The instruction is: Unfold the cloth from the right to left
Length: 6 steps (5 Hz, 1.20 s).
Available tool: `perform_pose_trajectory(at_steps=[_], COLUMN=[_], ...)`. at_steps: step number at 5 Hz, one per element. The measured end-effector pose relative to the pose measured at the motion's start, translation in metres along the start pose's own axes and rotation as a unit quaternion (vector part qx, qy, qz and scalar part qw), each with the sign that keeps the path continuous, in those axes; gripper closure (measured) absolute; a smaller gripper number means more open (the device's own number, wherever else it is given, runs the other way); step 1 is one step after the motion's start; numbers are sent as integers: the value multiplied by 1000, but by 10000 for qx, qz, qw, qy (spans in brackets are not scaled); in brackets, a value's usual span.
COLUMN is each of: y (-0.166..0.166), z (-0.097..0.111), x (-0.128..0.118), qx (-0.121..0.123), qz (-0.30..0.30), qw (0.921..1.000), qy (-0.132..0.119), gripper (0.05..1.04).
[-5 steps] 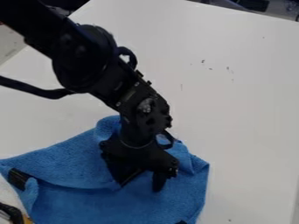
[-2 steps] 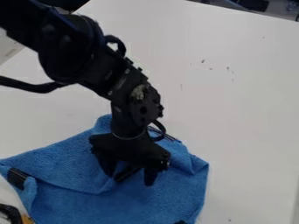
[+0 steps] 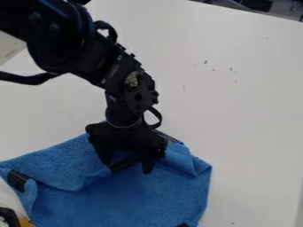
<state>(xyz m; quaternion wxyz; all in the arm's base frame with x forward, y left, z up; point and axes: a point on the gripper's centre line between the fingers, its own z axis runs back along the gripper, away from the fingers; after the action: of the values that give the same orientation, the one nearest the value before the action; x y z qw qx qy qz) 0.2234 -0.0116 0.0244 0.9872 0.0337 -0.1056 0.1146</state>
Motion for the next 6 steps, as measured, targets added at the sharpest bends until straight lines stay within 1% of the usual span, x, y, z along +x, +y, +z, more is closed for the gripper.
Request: perform_pose_trajectory(at_steps=[1,2,3,4,5,6], y=[4,5,8,9,11,10], z=[-12,-22,-25,-25,-22,-18], x=[4,9,14,17,16,14], qx=[-92,-240,-320,-335,-204,-181], qz=[19,-17,-49,-47,-13,70], qw=[10000,9997,9994,9994,9998,9998], qy=[-32,-46,-80,-80,55,101], gripper=[91,155,404,647,735,437])
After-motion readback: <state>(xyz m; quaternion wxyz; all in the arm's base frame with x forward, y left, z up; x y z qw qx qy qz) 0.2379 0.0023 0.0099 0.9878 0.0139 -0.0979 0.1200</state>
